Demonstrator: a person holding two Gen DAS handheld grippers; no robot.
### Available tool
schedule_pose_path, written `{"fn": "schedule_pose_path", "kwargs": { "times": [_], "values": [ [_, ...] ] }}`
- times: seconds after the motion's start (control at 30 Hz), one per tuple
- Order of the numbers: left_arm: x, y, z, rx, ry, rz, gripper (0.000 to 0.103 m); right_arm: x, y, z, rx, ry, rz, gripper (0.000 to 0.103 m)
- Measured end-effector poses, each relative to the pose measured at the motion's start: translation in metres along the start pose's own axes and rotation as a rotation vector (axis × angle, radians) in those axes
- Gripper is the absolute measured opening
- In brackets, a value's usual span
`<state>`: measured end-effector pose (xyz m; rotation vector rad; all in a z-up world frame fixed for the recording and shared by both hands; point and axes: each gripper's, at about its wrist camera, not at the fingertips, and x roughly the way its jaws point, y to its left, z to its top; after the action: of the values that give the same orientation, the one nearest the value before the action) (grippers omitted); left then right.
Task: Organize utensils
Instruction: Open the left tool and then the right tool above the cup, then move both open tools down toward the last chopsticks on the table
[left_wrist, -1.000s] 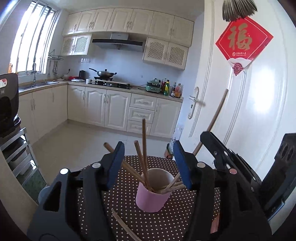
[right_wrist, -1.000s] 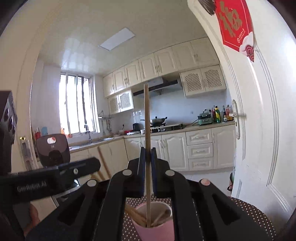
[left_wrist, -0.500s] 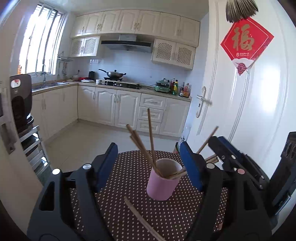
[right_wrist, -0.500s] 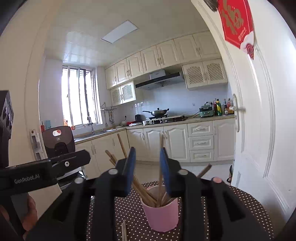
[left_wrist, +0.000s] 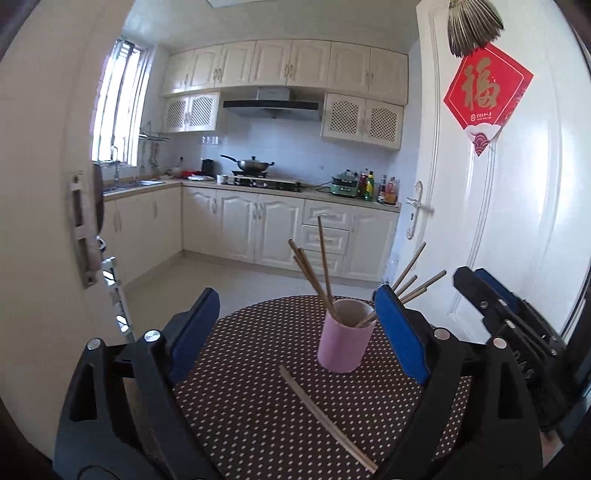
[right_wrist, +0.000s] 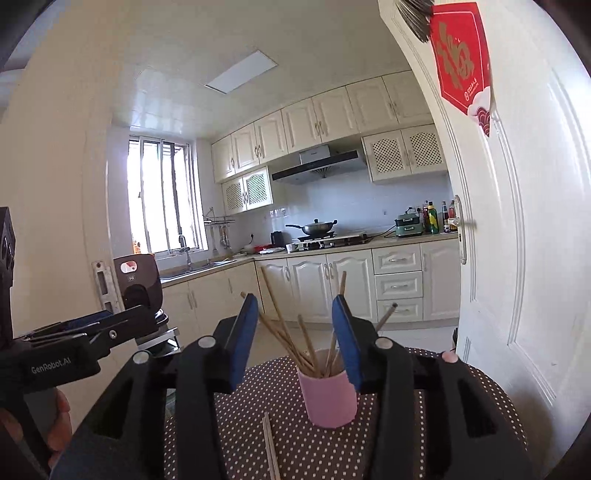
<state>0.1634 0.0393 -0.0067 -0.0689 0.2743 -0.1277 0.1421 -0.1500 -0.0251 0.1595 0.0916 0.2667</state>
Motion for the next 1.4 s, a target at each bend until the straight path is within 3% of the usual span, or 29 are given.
{"fn": "schedule_pose_path", "kwargs": {
  "times": [0.23,0.6,0.83,1.07,1.4],
  "values": [
    [-0.018,0.004,-0.019,0.020,0.014,0.049,0.087,-0.017,0.007,-0.012,-0.020,0.042,-0.006,0.045],
    [-0.016,0.013,-0.048,0.046,0.108,0.087,0.087,-0.015,0.006,-0.042,-0.021,0.160,-0.012,0.048],
    [0.014,0.035,-0.068,-0.004,0.279,0.074,0.087,0.025,0.002,-0.076,-0.008,0.421,-0.013,0.052],
    [0.035,0.053,-0.087,-0.050,0.373,0.067,0.087,0.074,0.011,-0.122,-0.075,0.678,-0.018,0.052],
    [0.055,0.063,-0.098,-0.078,0.420,0.067,0.087,0.103,0.015,-0.156,-0.155,0.787,-0.052,0.052]
  ]
}}
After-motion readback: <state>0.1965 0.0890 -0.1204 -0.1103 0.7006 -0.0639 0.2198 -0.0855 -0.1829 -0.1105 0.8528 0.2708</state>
